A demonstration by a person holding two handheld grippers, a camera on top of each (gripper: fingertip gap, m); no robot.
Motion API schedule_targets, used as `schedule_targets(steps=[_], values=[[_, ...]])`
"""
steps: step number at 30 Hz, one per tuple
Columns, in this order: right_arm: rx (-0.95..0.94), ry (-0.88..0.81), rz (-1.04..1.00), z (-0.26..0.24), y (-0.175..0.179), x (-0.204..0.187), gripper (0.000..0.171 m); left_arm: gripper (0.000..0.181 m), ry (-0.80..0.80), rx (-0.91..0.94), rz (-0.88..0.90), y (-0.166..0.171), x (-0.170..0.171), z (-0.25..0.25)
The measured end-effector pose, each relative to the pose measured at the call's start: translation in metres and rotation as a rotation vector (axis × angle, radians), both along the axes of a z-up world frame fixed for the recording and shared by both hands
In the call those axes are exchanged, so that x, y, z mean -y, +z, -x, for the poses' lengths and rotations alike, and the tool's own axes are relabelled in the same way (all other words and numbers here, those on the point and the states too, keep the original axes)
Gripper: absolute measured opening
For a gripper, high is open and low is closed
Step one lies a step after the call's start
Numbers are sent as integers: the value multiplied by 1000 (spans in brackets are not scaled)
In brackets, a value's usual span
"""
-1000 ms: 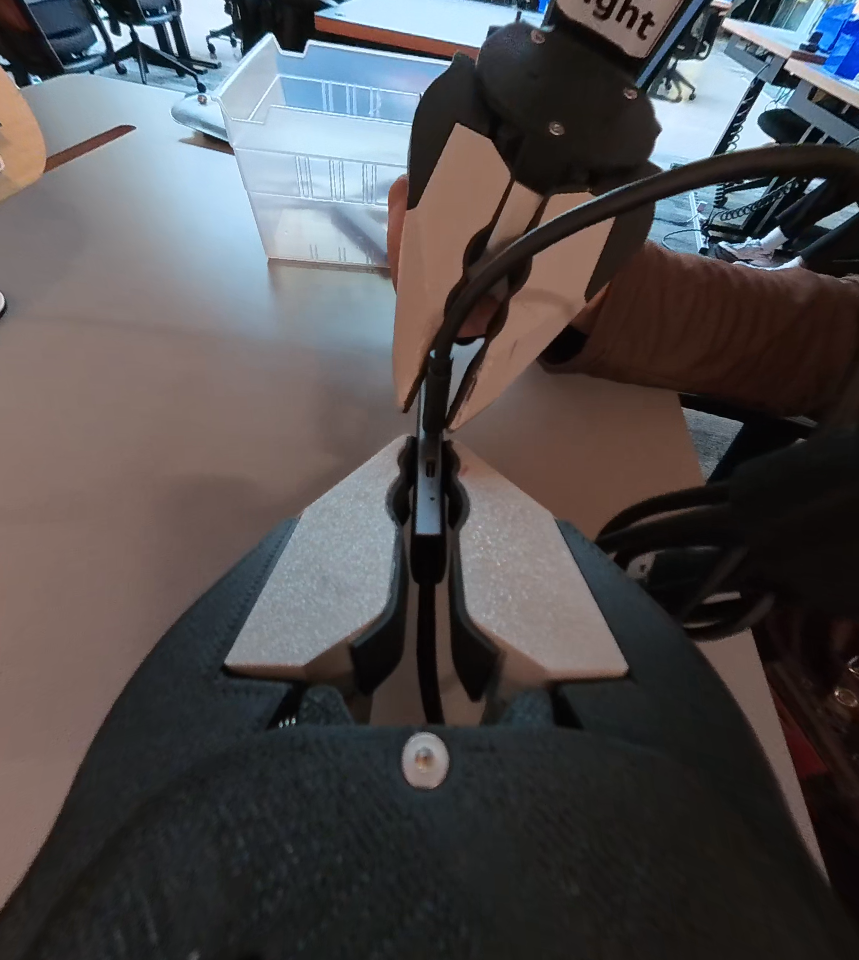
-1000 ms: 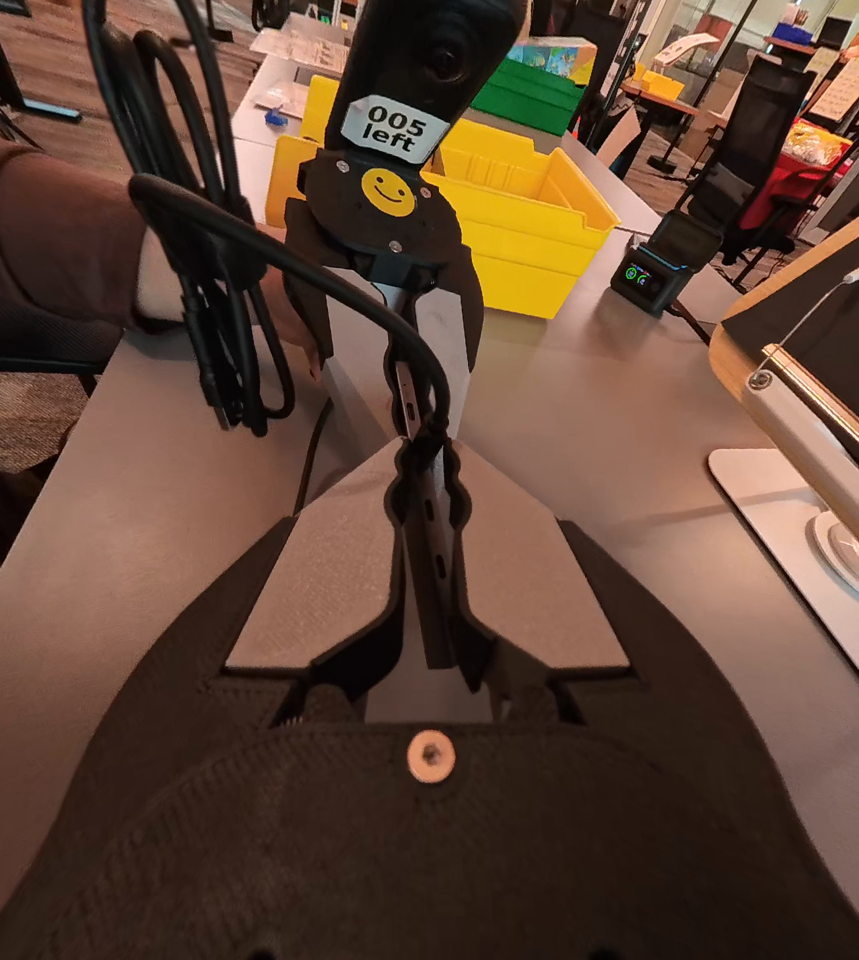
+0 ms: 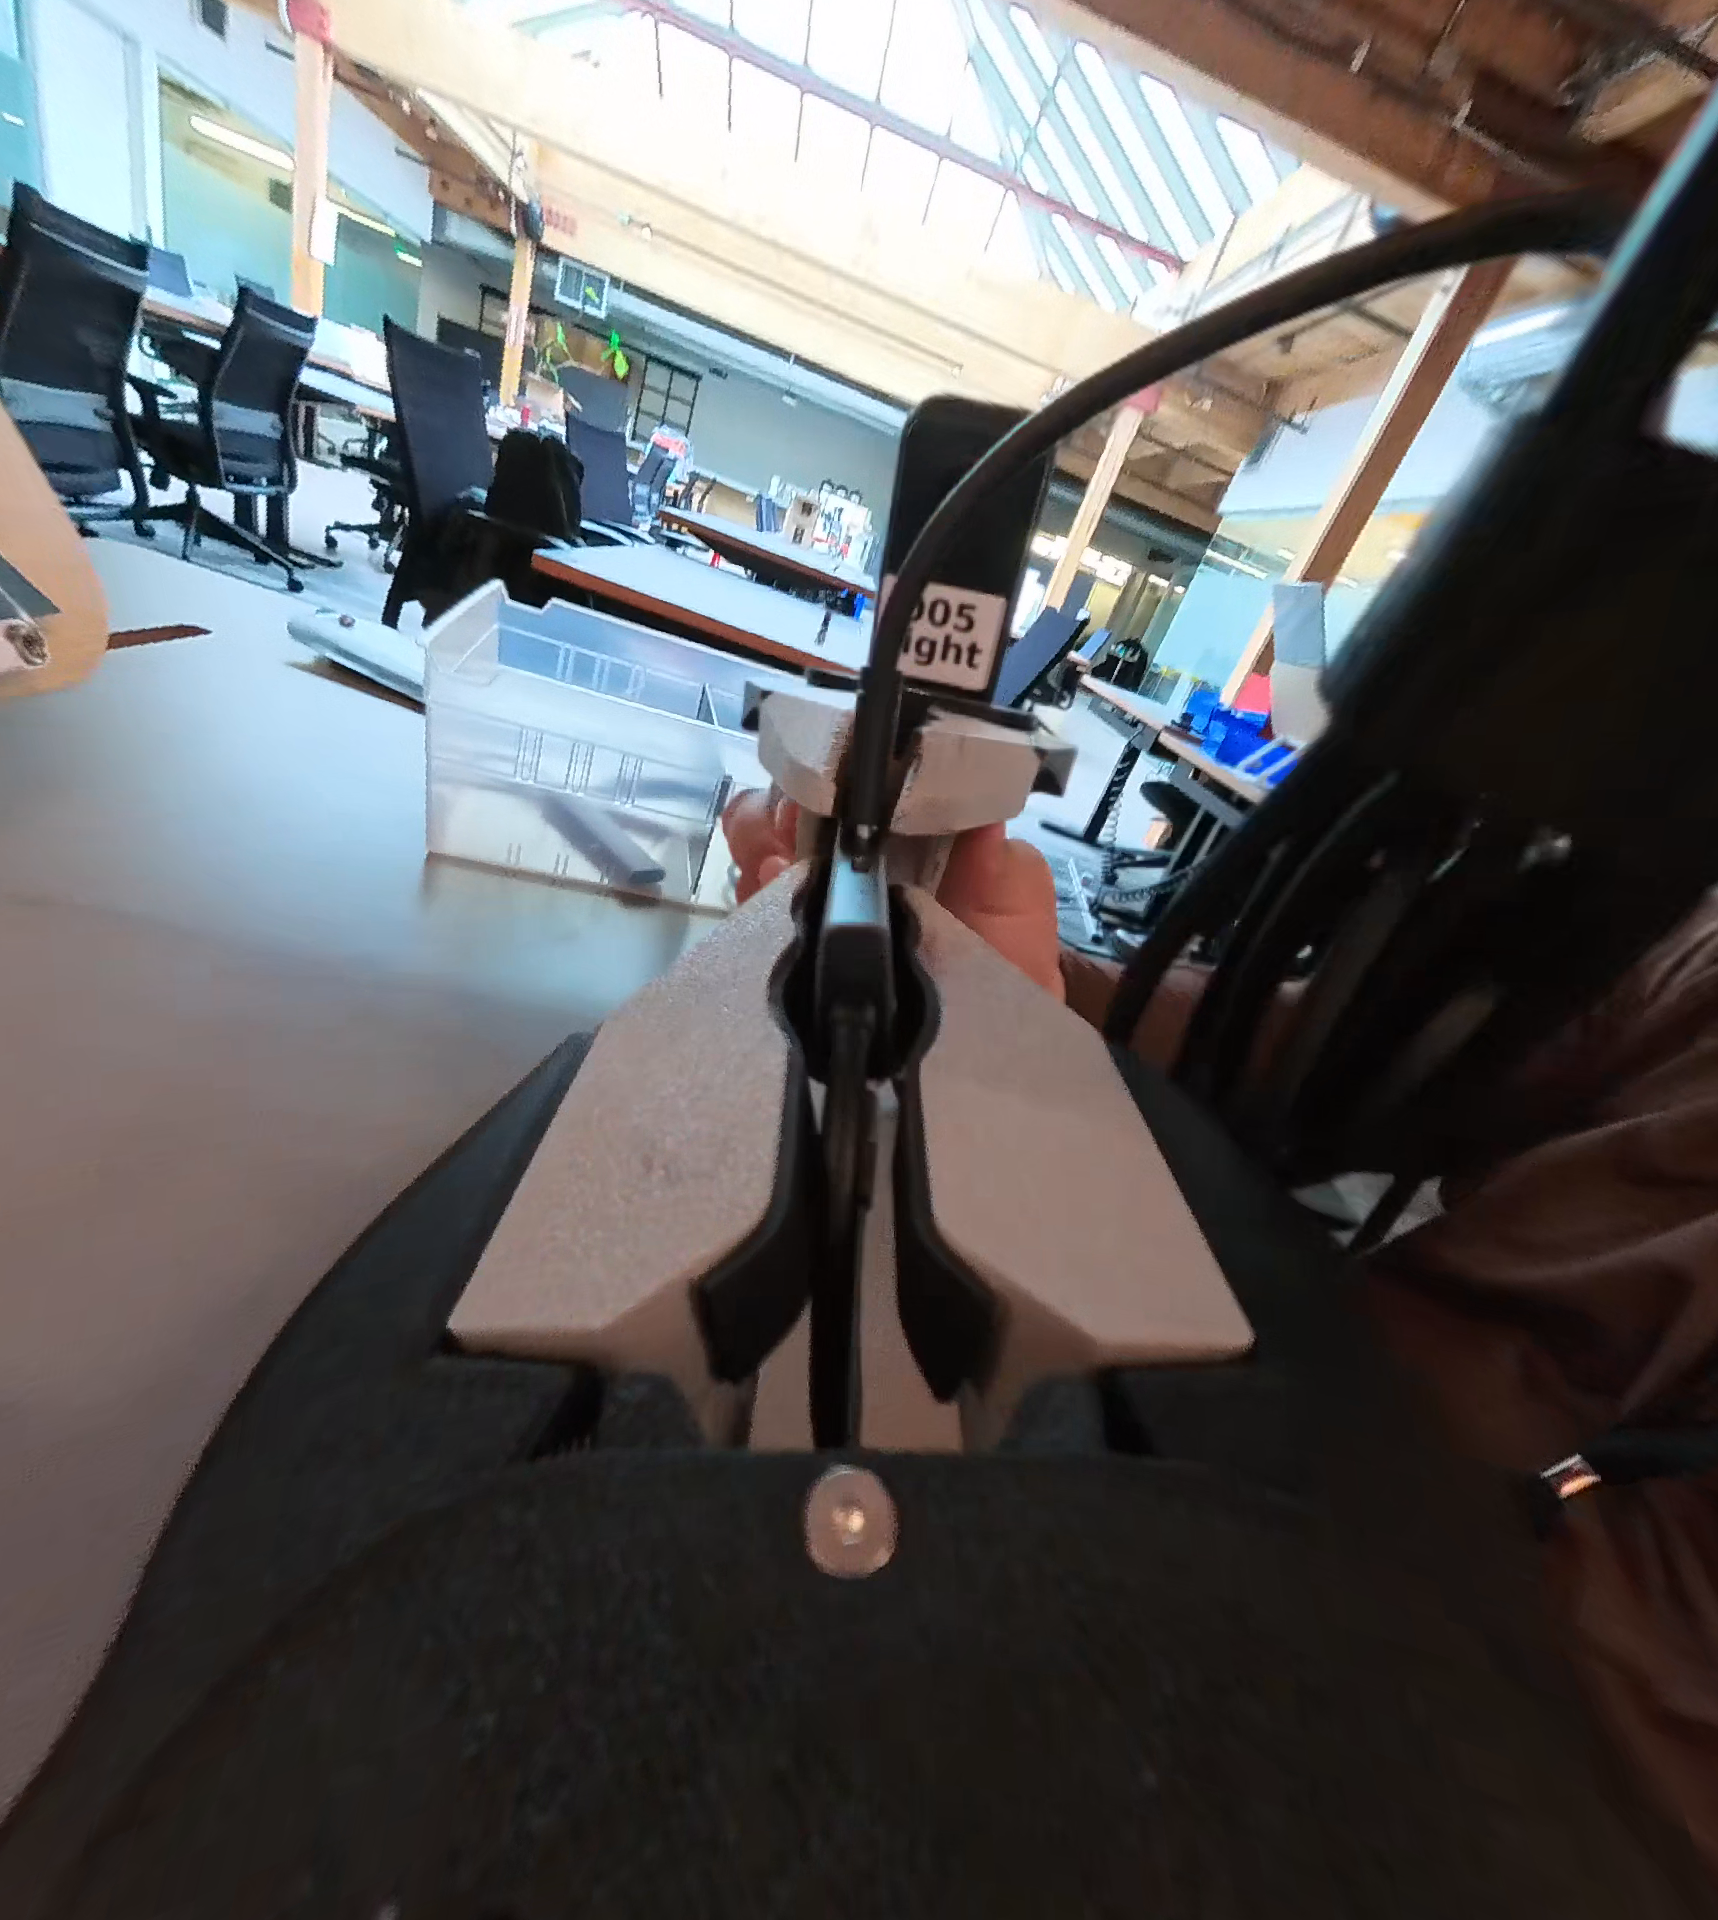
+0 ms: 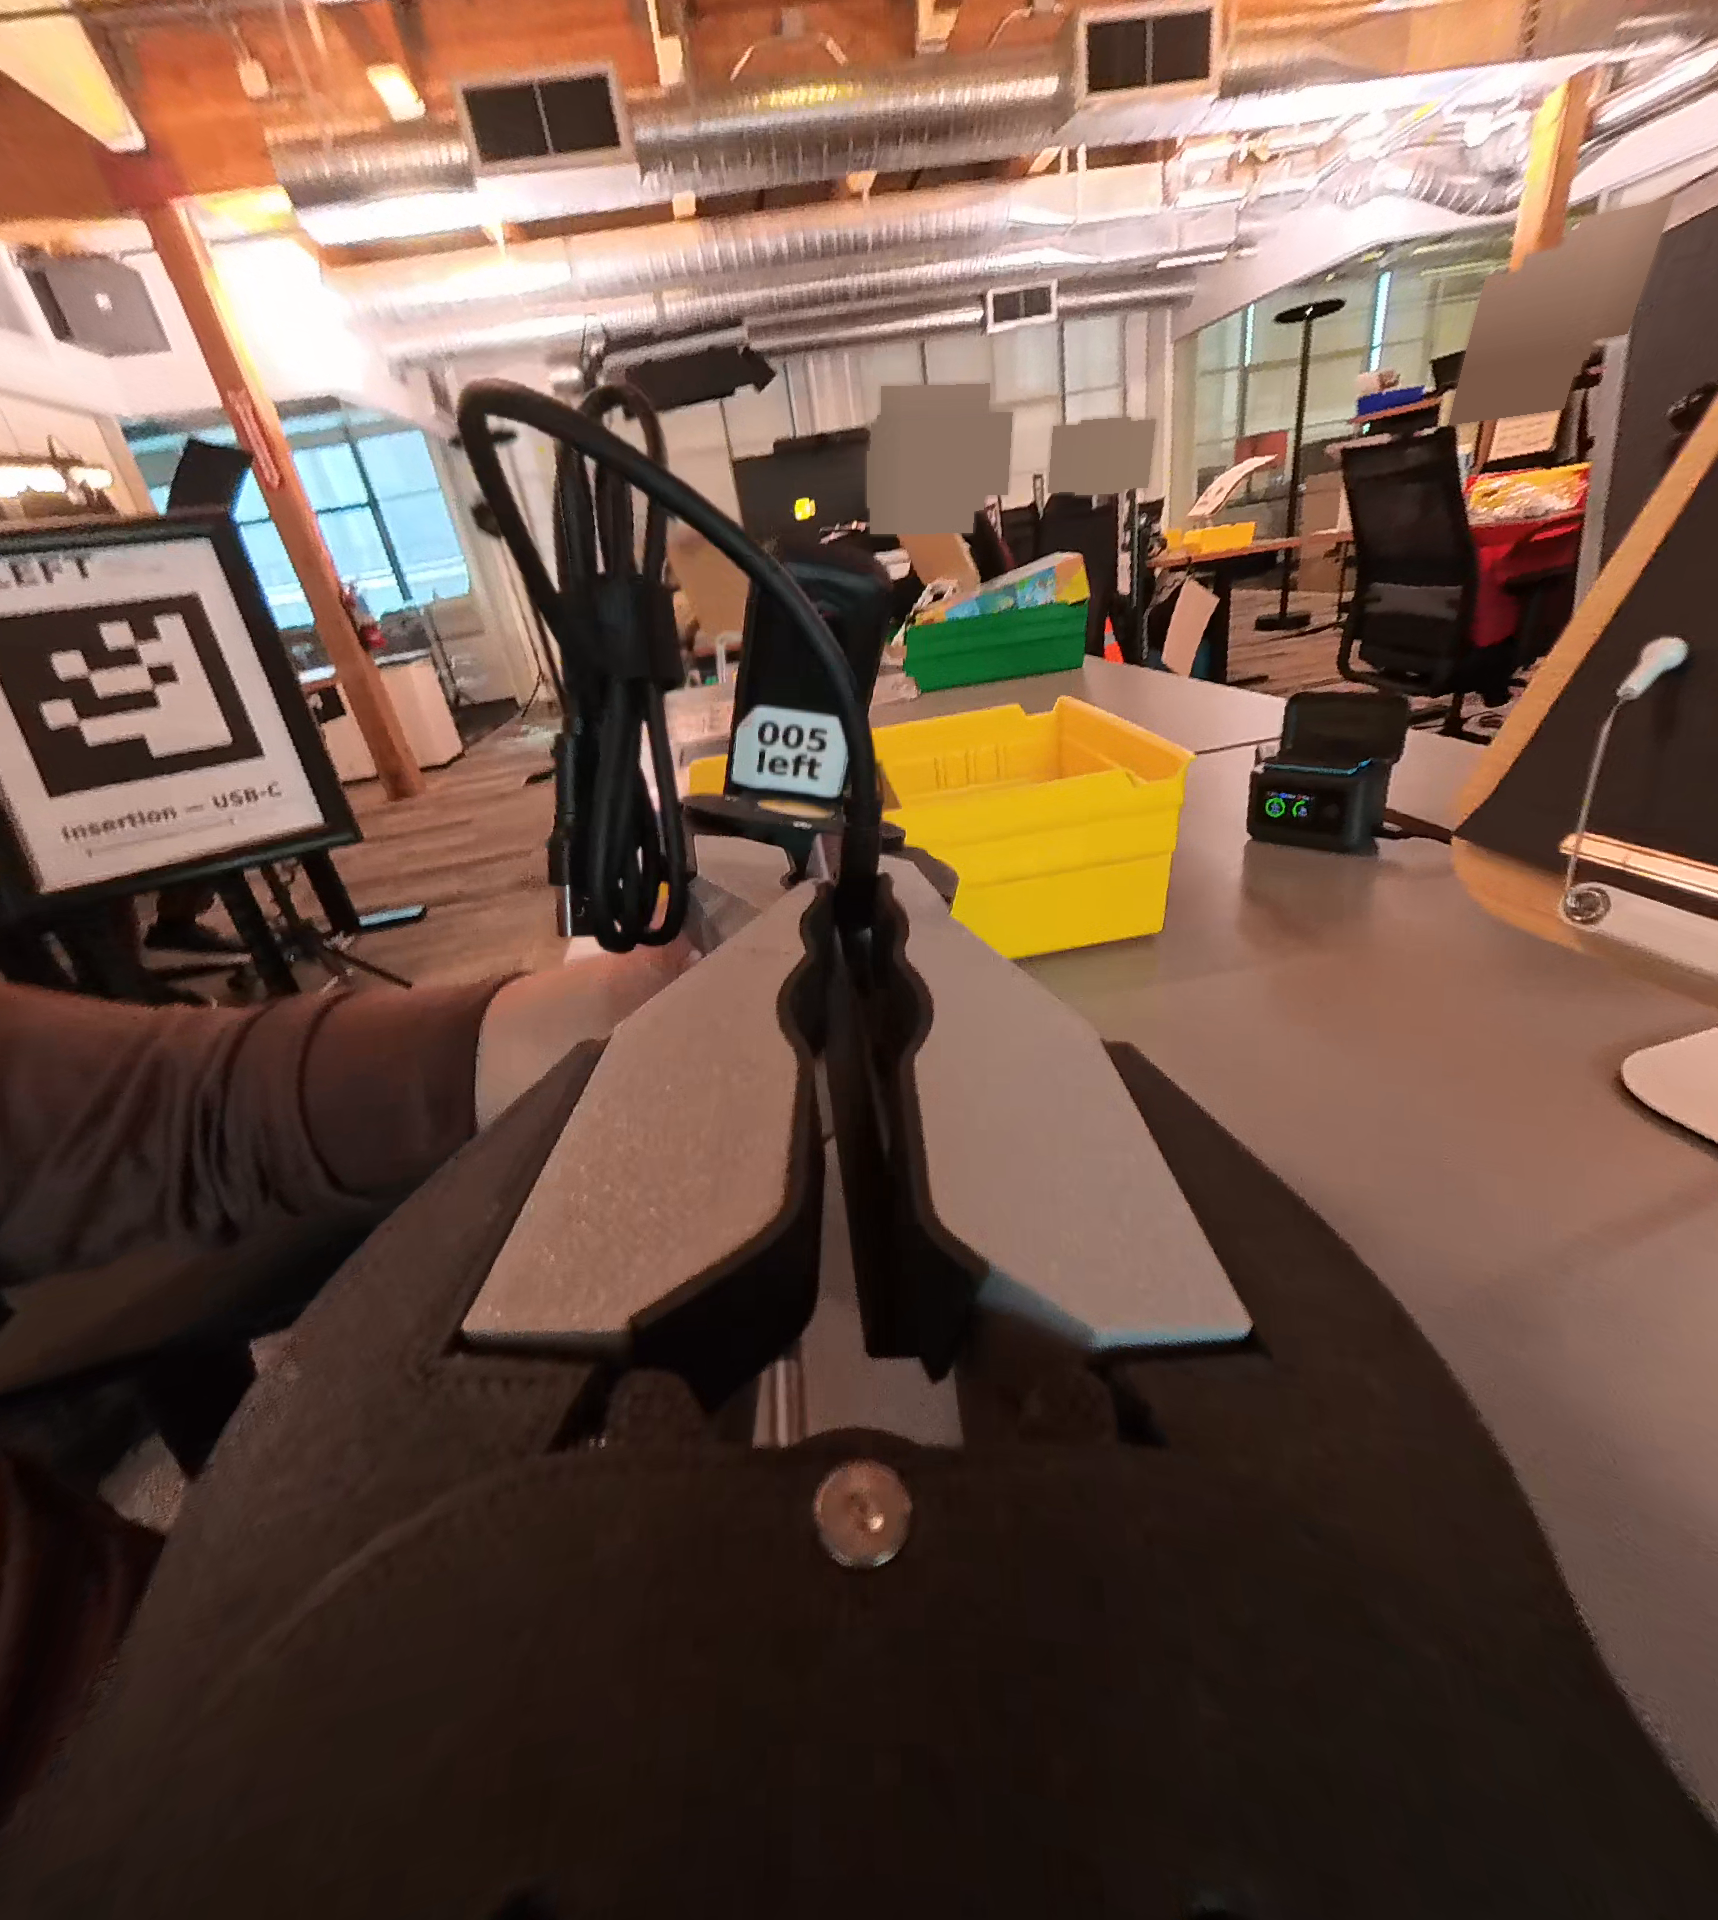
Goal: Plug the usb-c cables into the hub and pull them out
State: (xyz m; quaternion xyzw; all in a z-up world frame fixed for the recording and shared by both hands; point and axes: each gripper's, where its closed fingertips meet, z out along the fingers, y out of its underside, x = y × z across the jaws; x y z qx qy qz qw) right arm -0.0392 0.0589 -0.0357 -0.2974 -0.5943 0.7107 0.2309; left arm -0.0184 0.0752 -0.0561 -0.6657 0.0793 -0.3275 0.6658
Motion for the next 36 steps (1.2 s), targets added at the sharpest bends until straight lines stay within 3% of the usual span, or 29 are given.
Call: schedule_targets(steps=[6,10,16,21,26,29,33,36], values=[[-16,-31,143,6,15,-6,3,8,37,66,-42,12,0,6],[-136,-88,474,-8,53,-77,2,8,40,-44,90,-25,-5,-6],[-80,-143,235,-11,34,-72,4,8,129,-127,38,-22,-12,4],[-59,-157,207,-5,26,-66,6,8,197,-186,46,-29,-12,14],[-76,-157,176,-30,36,-65,6,8,223,-165,56,-31,-13,23],[-66,-193,18,-60,49,-67,5,8,217,-173,67,-34,-15,20],[0,-281,-168,-110,78,-98,6,8,210,-216,81,-38,-17,15],[91,-428,-320,-145,91,-145,5,8,197,-228,70,-36,-17,10]])
